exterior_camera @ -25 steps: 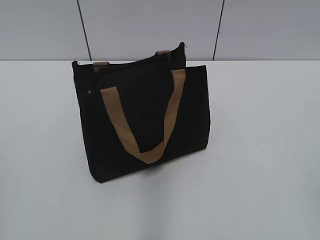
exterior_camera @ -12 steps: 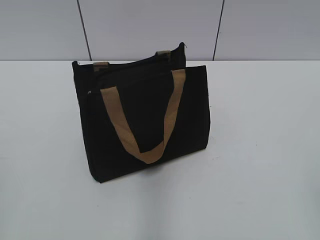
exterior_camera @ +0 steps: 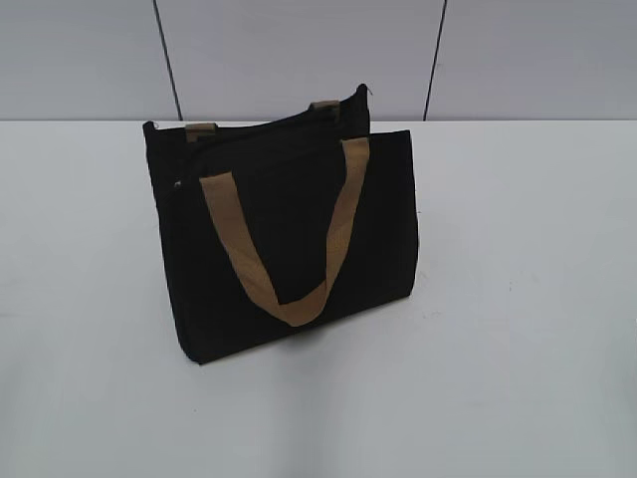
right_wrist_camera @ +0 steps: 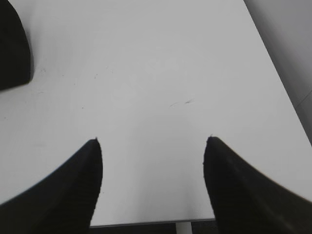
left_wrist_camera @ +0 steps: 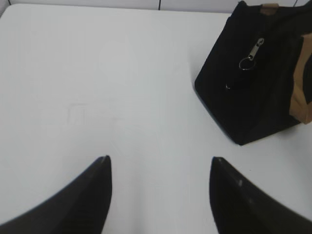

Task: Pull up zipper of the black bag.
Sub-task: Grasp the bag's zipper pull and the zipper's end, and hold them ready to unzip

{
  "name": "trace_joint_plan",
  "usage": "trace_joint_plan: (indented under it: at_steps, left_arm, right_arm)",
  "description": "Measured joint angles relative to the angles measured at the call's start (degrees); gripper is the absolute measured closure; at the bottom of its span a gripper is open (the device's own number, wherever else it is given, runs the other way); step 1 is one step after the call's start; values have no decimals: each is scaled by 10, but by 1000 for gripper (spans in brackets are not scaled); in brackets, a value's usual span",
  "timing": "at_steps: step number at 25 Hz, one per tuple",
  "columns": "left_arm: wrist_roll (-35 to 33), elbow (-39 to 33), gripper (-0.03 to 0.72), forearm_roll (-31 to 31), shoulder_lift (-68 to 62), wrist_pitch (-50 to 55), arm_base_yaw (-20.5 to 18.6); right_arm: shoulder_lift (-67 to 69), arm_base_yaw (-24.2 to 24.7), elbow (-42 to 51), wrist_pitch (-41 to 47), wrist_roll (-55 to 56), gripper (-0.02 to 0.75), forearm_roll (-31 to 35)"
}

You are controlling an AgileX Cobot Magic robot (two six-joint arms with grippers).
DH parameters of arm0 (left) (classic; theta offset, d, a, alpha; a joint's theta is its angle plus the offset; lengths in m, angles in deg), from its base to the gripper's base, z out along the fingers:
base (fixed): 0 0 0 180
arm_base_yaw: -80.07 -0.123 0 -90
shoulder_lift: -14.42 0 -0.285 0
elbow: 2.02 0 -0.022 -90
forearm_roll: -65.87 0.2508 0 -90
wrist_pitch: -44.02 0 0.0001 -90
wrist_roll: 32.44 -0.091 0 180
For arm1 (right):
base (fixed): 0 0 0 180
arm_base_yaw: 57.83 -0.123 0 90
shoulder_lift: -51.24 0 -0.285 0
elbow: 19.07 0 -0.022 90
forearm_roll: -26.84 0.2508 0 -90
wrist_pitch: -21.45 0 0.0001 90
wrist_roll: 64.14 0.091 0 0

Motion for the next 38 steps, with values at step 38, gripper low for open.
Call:
trace_joint_plan:
  at_steps: [38]
  left_arm:
    - [-863,12,243,-572,-588,-315,5]
  right_arm:
    - [542,-60,-287,-88,-166,275,76]
